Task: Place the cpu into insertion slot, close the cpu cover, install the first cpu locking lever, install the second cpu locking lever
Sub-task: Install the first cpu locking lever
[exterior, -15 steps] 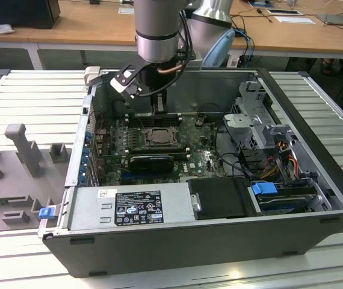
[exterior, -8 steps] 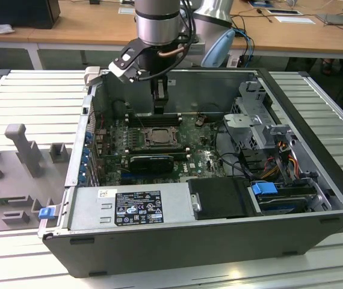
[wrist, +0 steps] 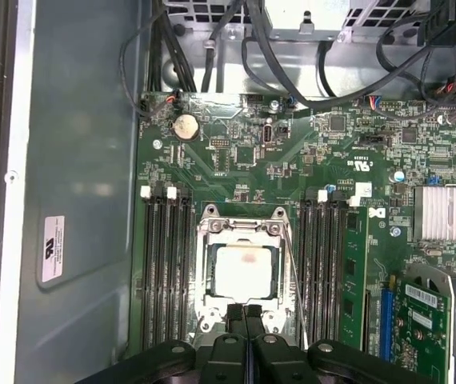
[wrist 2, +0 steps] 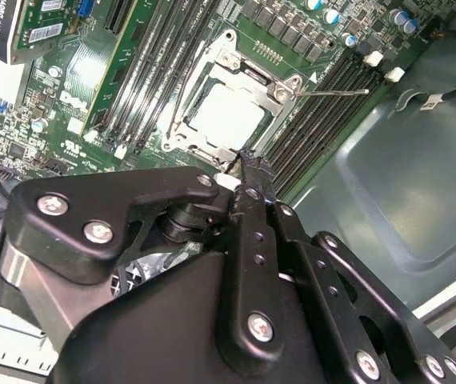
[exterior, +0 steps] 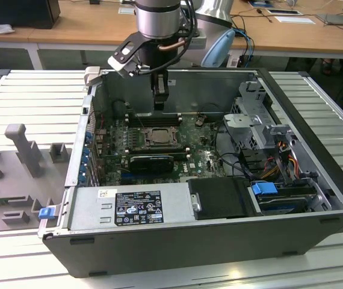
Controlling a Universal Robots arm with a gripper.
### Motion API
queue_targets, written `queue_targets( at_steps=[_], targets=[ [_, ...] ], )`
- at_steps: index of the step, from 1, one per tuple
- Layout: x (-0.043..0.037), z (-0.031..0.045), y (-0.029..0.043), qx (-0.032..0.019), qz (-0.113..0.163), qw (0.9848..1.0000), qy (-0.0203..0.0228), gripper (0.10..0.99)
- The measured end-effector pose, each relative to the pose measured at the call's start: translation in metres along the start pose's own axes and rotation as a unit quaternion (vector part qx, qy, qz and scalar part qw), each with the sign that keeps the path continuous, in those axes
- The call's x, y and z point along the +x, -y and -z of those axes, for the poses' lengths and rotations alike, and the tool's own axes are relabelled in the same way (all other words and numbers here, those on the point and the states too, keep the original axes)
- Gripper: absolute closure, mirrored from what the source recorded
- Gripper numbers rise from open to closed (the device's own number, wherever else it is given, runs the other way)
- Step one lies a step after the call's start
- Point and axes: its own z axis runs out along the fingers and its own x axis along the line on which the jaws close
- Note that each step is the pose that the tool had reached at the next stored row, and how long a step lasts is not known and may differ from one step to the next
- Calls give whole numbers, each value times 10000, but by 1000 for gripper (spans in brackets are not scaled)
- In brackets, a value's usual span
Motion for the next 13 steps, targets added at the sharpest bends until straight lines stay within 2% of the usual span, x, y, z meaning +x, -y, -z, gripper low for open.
queue_targets(
  at_steps=[7,13],
  targets=[
    [0,3,0,1,6,10000,1,980],
    [0,3,0,12,342,9994,-15,980]
  ],
)
